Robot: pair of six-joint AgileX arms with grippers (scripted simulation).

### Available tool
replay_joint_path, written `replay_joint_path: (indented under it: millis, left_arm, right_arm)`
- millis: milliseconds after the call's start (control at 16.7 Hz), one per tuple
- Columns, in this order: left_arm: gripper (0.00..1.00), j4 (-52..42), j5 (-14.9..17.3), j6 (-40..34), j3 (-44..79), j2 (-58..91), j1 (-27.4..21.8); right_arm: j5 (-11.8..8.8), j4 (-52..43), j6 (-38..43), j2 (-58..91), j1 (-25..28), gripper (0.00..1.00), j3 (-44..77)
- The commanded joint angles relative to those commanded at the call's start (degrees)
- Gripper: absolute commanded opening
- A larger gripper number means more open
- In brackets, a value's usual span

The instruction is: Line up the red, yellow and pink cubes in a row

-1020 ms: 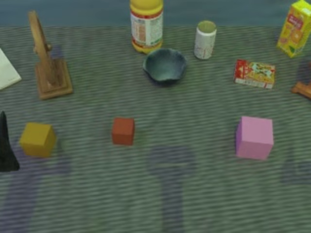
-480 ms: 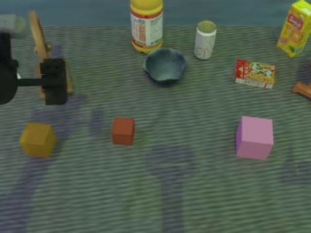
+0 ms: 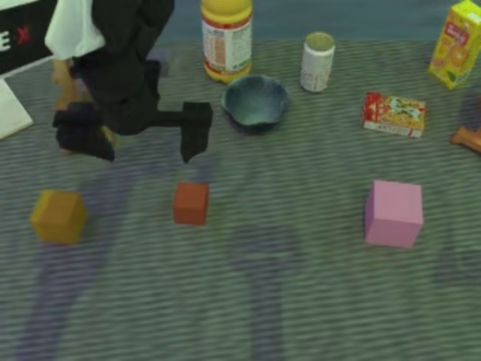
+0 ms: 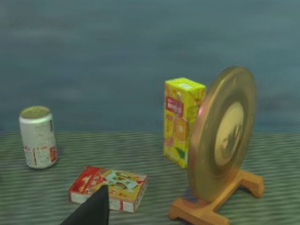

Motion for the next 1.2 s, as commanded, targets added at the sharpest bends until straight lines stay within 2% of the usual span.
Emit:
replay_joint_path:
  millis: [360, 780, 1200]
  left_arm:
    - [1.0, -8.07, 0.01, -2.81, 14.27, 15.68, -3.54]
    - [1.0, -8.17, 0.03, -2.88, 14.83, 16.51, -3.46]
    - [1.0, 5.28, 0.07, -2.78, 7.21, 21.92, -3.63]
  right_arm:
    - [0.0, 0.0, 0.0, 0.0, 0.0, 1.0, 0.0]
    - [0.0, 0.0, 0.0, 0.0, 0.0, 1.0, 0.0]
    - [0.0, 0.0, 0.0, 0.0, 0.0, 1.0, 0.0]
